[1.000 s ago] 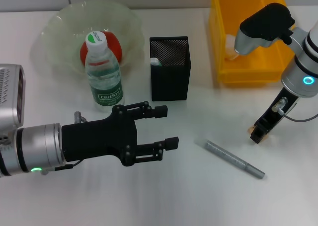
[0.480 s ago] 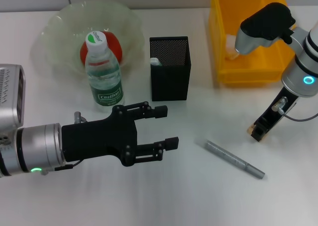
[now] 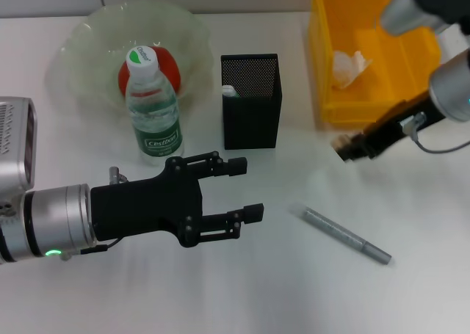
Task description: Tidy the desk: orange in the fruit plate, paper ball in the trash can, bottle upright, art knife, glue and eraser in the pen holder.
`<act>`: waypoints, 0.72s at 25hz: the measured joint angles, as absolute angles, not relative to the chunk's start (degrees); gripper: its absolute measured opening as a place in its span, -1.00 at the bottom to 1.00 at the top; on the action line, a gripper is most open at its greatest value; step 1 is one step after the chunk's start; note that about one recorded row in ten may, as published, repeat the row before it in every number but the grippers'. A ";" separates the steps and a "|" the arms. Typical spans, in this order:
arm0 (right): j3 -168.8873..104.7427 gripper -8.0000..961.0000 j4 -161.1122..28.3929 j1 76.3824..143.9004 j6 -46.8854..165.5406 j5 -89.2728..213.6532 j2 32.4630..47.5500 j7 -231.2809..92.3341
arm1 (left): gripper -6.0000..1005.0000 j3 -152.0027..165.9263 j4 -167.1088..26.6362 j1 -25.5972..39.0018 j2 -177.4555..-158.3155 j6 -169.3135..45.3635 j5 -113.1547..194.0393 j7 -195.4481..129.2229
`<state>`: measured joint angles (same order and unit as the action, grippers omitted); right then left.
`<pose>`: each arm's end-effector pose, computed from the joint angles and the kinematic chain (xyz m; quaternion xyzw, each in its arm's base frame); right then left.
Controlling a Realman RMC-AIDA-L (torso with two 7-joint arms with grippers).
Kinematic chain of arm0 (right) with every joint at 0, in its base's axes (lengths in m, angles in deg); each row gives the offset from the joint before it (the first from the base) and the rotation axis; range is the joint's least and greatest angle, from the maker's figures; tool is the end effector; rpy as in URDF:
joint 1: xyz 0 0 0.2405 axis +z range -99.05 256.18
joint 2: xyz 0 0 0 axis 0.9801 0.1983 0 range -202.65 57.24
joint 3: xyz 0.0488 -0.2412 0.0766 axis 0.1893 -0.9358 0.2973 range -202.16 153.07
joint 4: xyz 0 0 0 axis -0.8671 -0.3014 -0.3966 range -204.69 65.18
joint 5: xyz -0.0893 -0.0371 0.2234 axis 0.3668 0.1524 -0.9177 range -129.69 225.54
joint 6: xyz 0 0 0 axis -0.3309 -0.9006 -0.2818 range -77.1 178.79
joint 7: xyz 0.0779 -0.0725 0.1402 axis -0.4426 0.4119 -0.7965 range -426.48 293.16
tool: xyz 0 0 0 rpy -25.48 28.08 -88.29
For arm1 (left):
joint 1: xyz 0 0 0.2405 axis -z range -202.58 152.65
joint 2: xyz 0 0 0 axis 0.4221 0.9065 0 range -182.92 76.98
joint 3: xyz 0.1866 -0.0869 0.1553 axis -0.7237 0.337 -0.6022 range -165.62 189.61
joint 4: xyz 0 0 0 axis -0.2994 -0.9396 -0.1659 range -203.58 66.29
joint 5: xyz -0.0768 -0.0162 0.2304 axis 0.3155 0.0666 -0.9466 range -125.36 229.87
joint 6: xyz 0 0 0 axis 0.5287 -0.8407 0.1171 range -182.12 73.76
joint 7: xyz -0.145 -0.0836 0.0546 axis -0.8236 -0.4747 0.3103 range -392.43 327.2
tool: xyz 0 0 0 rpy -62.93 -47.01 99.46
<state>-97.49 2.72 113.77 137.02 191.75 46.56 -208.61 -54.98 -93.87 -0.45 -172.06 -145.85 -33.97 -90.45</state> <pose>0.1906 0.4065 -0.0243 -0.9191 0.3411 -0.1108 0.1631 -0.2491 0.3024 -0.0902 -0.9308 -0.1161 -0.3413 0.0612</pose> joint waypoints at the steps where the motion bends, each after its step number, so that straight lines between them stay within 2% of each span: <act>1: -97.35 -0.37 4.33 112.03 135.38 189.10 46.55 -207.15 | 0.44 -54.93 -93.87 -0.48 -172.06 -145.86 -33.97 -90.45; 5: -95.51 -0.35 6.46 105.39 127.79 176.05 46.56 -197.29 | 0.44 -54.97 -93.87 -0.34 -172.06 -145.85 -33.97 -90.45; 9: -92.76 -0.33 -0.28 102.62 123.28 160.63 46.58 -182.65 | 0.44 -54.99 -93.87 -0.24 -172.06 -145.85 -33.97 -90.45; 18: -87.18 -0.27 -27.31 107.81 121.33 134.58 46.51 -146.03 | 0.44 -54.97 -93.87 -0.14 -172.06 -145.86 -33.97 -90.45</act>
